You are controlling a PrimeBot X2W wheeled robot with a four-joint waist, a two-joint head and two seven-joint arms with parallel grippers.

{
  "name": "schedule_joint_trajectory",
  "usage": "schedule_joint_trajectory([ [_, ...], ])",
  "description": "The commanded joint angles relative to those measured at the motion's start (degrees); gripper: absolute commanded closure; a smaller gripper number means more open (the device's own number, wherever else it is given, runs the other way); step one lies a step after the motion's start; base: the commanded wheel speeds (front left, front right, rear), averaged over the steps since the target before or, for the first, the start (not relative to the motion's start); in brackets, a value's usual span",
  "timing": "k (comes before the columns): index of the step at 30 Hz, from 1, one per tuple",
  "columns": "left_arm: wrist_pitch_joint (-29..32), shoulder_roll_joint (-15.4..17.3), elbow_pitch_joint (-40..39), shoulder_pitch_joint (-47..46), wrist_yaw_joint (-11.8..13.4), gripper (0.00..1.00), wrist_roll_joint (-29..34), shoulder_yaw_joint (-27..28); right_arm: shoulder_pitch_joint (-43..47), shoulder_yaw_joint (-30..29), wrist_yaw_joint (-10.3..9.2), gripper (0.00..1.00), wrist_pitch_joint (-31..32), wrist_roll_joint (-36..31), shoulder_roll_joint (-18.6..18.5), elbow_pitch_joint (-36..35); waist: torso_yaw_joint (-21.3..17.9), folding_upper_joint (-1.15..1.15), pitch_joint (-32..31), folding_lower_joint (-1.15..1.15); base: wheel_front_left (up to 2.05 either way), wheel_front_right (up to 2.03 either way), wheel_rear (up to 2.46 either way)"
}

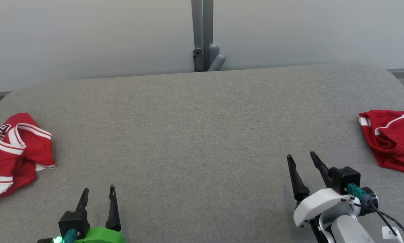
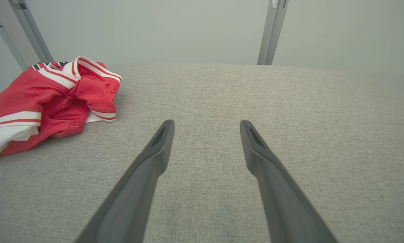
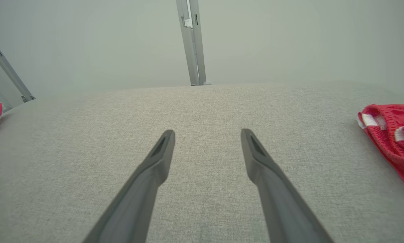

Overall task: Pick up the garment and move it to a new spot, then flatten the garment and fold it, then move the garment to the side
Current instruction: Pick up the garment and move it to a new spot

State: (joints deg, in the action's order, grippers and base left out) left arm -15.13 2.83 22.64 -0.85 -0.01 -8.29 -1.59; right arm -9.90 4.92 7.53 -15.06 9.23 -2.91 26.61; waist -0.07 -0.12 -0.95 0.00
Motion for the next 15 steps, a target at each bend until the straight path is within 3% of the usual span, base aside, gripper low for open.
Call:
schedule_joint_trajectory([
  [1, 0.0, 0.1, 0.2, 0.1, 0.2, 0.0, -0.3, 0.3, 0.1, 0.5, -0.08, 0.0, -0.2, 0.1, -0.1, 0.0, 2.0, 0.12, 0.5, 0.0, 0.0, 0.0, 0.0],
  [10, 0.0, 0.2, 1.3, 0.3, 0.7, 0.0, 0.8, 2.7, -0.2, 4.8, -0.08, 0.0, -0.2, 2.2, -0.1, -0.7, 16.0, 0.12, 2.2, 0.0, 0.0, 0.0, 0.0],
  [15, 0.0, 0.1, 1.3, 0.8, 0.8, 0.0, 0.8, 4.1, -1.0, 5.6, -0.08, 0.0, -0.2, 1.9, -0.1, -1.1, 21.5, 0.12, 3.3, 0.0, 0.0, 0.0, 0.0],
])
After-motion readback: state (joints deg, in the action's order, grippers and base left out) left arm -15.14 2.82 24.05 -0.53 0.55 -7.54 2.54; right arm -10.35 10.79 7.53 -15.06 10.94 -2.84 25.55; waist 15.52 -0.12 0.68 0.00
